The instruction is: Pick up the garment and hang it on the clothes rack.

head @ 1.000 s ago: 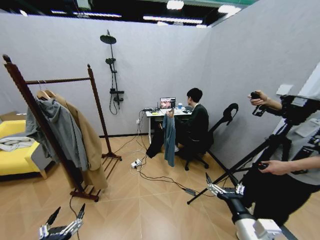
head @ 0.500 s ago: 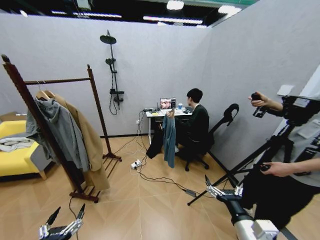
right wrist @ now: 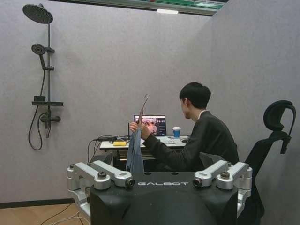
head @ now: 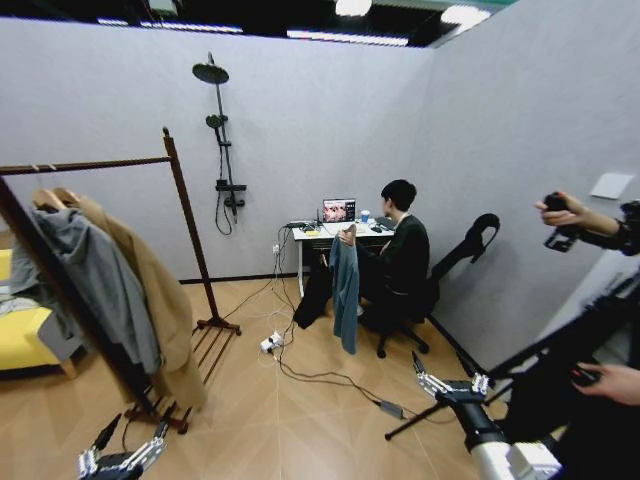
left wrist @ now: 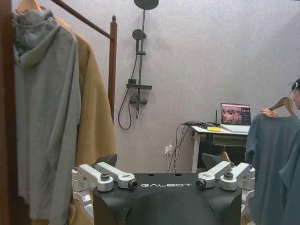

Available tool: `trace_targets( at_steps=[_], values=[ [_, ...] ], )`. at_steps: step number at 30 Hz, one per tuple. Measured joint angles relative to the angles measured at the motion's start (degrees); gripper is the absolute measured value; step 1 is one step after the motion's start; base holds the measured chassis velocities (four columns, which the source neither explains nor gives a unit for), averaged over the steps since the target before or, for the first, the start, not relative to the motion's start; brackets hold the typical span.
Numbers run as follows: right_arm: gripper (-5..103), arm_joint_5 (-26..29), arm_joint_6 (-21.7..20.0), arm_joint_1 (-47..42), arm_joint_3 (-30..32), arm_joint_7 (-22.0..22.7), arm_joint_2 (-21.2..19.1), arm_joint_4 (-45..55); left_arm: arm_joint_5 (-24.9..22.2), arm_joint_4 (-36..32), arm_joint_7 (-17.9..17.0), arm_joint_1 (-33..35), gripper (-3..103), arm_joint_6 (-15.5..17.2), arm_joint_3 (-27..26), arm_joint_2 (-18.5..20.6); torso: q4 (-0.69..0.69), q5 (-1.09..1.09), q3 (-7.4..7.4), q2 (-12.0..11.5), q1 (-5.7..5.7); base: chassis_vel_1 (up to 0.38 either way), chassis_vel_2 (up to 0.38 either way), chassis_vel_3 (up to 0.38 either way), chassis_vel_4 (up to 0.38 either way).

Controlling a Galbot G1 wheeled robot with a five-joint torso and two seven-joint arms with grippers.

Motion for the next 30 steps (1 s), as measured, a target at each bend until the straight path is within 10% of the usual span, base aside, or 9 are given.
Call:
trace_targets(
  at_steps=[30],
  values=[
    [100, 0.47, 2.5, 0.42, 1.3, 0.14, -0.19, -0.5, 0.0, 0.0, 0.0, 0.0, 100, 0.0, 0.0, 0.0, -0.02, -0.05, -0.01, 0.01, -0.01, -0.362, 0.353, 0.359, -0.351]
  ],
)
